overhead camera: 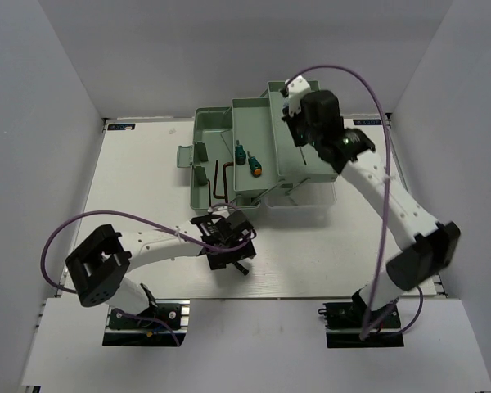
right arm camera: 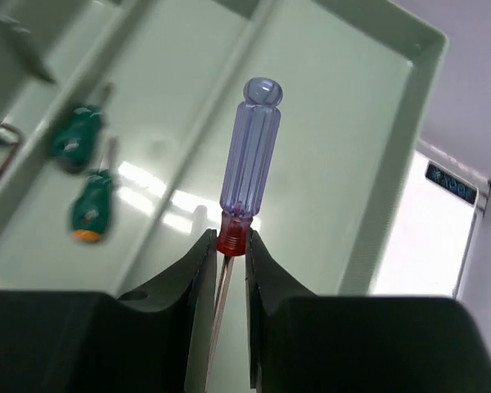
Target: Sort the tools into containers
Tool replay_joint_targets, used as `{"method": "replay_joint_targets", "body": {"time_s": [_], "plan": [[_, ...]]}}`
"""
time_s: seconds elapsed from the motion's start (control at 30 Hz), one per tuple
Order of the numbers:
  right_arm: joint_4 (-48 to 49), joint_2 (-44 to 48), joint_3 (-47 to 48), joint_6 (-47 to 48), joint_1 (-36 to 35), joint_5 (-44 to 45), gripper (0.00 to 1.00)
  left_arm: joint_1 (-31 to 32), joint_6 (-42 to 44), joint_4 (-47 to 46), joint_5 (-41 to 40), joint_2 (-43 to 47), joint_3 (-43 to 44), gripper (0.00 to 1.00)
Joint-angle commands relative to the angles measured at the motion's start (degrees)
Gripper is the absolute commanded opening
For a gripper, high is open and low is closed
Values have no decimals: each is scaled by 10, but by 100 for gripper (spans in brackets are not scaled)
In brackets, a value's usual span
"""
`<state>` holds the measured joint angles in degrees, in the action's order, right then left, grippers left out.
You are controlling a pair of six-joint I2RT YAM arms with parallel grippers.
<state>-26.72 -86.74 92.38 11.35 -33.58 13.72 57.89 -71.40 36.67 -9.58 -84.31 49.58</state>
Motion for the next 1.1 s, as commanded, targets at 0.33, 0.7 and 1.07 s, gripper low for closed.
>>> {"method": "replay_joint_targets", "body": {"time_s": [0.33,0.7,1.07], "plan": [[-258,-192,274,-35,111,-209,71,3,-17,6,-13,-60,42,95],[-202,-41,116,-70,156,-287,72,-2,-29,21,-13,-126,53,59],[-201,-15,82,-109,211,-350,72,9,-23,90,5,-159,29,33]]}}
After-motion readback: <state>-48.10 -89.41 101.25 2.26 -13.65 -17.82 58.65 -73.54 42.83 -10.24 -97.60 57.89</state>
